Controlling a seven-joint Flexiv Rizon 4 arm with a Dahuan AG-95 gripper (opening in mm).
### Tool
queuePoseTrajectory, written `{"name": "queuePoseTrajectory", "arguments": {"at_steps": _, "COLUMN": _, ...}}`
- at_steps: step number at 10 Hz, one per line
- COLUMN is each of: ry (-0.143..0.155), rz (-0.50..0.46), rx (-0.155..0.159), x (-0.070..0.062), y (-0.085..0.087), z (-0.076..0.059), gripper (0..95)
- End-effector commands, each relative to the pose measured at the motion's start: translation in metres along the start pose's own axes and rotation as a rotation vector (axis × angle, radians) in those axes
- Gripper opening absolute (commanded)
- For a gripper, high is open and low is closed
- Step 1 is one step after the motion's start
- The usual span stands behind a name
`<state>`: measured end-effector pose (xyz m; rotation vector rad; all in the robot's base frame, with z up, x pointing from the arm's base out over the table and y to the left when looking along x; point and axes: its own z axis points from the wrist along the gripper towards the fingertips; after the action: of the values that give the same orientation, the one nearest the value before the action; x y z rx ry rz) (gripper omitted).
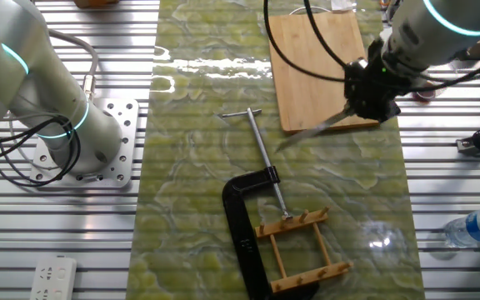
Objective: Put the knife on the cutting board
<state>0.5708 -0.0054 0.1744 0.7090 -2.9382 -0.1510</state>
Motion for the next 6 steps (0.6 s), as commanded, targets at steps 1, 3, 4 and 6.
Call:
{"name": "queuePoseTrajectory", "arguments": {"at_steps": 1, "ry": -0.019, "rz": 0.055, "rx": -0.001, "x": -0.0025, "y": 0.0030, "z": 0.0002, "gripper": 0.0}}
{"name": "queuePoseTrajectory", "arguments": {"at_steps": 3, "ry": -0.022, "rz": 0.057, "rx": -0.019, "x": -0.0025, "y": 0.0030, "z": 0.0002, "gripper": 0.0}}
{"name": "queuePoseTrajectory", "arguments": {"at_steps": 4, "ry": -0.029, "rz": 0.067, "rx": -0.035, "x": -0.0025, "y": 0.0030, "z": 0.0002, "gripper": 0.0}}
{"name": "queuePoseTrajectory", "arguments": {"at_steps": 6, "ry": -0.043, "rz": 0.067, "rx": -0.063, "x": -0.0025, "y": 0.0030, "z": 0.0002, "gripper": 0.0}}
